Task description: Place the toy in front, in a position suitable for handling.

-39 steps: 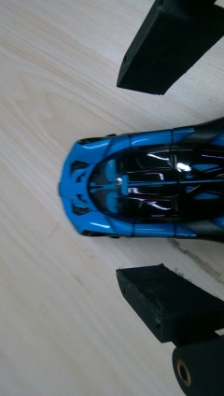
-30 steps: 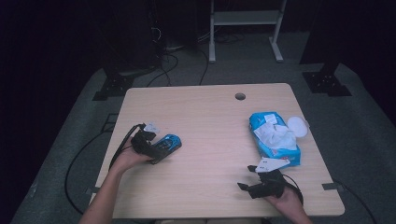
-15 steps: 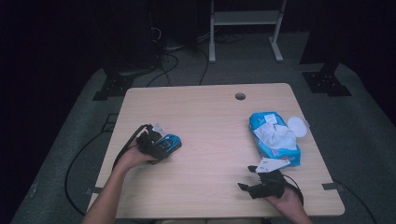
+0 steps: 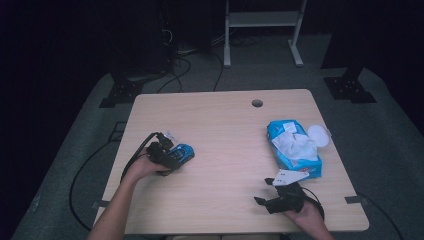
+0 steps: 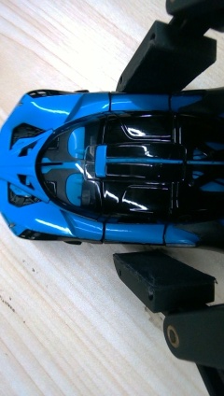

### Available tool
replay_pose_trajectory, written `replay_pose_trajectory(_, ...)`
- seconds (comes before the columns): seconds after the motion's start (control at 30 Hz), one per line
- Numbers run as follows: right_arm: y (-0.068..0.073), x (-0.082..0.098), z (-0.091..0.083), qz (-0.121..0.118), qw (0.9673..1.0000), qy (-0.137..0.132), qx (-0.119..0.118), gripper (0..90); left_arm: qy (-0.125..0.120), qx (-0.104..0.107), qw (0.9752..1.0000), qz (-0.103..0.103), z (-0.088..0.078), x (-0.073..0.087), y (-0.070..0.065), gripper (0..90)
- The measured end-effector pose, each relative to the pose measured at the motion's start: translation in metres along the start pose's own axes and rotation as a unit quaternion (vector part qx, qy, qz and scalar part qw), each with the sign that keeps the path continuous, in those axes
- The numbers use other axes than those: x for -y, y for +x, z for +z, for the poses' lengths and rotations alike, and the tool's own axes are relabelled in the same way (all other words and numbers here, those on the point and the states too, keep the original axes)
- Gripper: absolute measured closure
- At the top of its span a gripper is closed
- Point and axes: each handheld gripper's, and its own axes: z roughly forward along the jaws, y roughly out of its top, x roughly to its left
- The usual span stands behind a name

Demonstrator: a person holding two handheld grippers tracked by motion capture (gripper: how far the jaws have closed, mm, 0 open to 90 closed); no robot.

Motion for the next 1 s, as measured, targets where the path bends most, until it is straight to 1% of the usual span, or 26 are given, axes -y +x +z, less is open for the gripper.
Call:
replay_pose_trajectory(0.07,0.0001,0.0,0.0,0.0,1.0,-0.001,0.0,21.8,0.0,0.001,1.0,0.001,0.0004,-0.0013,-0.0009,21.1)
replay_pose_trajectory(0.2,0.0006,0.0,-0.0014,-0.001,1.0,-0.003,0.001,21.8,0.004,-0.001,1.0,-0.004,0.0003,-0.0036,-0.0019,23.9)
replay_pose_trajectory(0.27,-0.0002,0.0003,-0.0009,0.0,1.0,-0.001,0.0,21.8,0.009,-0.001,1.0,-0.001,-0.0002,-0.0046,-0.0022,25.5)
replay_pose_trajectory(0.7,0.0002,-0.0004,-0.001,0.004,1.0,-0.005,-0.004,21.8,0.01,0.0,0.9999,-0.001,-0.0003,-0.0049,-0.002,25.7)
replay_pose_trajectory(0.77,0.0003,-0.0011,-0.0019,0.01,0.9998,-0.012,-0.01,21.8,0.009,0.002,1.0,-0.001,-0.0004,-0.0045,-0.0013,25.8)
replay_pose_trajectory(1.0,0.0006,-0.001,-0.002,0.008,0.9999,-0.011,-0.01,21.8,0.009,-0.003,0.9999,0.004,-0.0004,-0.0052,-0.0023,25.8)
